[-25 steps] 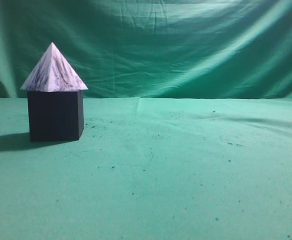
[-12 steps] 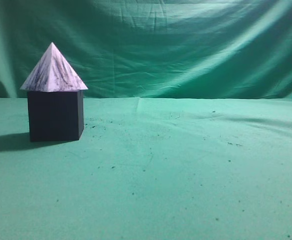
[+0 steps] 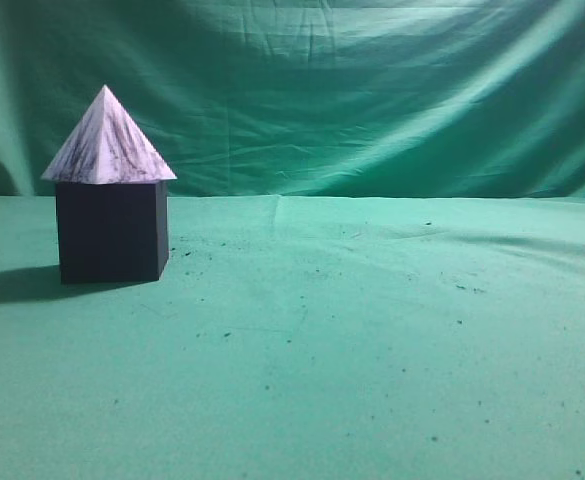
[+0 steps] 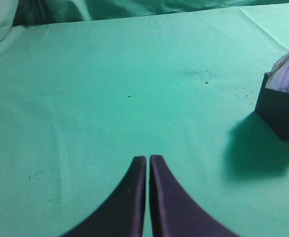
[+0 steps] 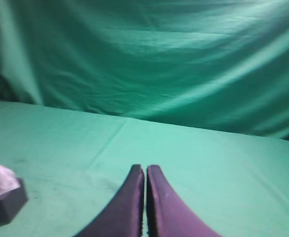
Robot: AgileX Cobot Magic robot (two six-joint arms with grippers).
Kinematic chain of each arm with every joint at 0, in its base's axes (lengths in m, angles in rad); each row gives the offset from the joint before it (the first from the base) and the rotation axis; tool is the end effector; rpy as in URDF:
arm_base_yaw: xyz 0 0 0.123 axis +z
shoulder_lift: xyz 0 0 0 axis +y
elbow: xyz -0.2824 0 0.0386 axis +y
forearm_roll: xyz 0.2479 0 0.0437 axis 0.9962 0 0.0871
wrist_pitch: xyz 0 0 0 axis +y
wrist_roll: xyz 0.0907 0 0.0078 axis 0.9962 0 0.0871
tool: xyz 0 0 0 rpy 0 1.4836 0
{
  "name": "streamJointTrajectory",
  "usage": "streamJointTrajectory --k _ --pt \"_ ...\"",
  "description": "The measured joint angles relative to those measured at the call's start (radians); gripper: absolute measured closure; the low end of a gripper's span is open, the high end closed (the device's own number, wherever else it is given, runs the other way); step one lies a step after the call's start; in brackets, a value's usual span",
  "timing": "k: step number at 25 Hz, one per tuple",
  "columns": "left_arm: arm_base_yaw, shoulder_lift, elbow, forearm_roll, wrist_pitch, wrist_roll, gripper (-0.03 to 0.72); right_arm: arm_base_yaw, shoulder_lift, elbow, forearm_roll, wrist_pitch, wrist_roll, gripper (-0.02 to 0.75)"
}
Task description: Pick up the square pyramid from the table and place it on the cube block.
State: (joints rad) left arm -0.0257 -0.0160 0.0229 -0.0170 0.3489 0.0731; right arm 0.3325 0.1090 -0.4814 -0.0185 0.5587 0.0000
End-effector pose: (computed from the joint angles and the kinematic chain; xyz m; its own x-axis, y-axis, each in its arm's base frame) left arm 0.0529 -0.0019 0.1748 -0.2630 0.0639 -0.9627 0.0464 0.9975 0.0535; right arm 0.0278 0.0086 0.3139 -0.0885 -0.0471 -0.9950 -0.3186 0.9477 -0.0166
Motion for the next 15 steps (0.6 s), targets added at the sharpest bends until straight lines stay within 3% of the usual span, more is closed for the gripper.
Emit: streamJointTrajectory --k 6,15 --pt "0.0 0.0 0.0 0.0 0.0 0.0 0.688 -0.117 -0.117 0.252 0.021 -0.109 -0.001 0.738" --pt "0.0 0.0 0.0 0.0 0.0 0.0 0.688 -0.19 -0.119 0.498 0.024 -0.181 0.003 0.738"
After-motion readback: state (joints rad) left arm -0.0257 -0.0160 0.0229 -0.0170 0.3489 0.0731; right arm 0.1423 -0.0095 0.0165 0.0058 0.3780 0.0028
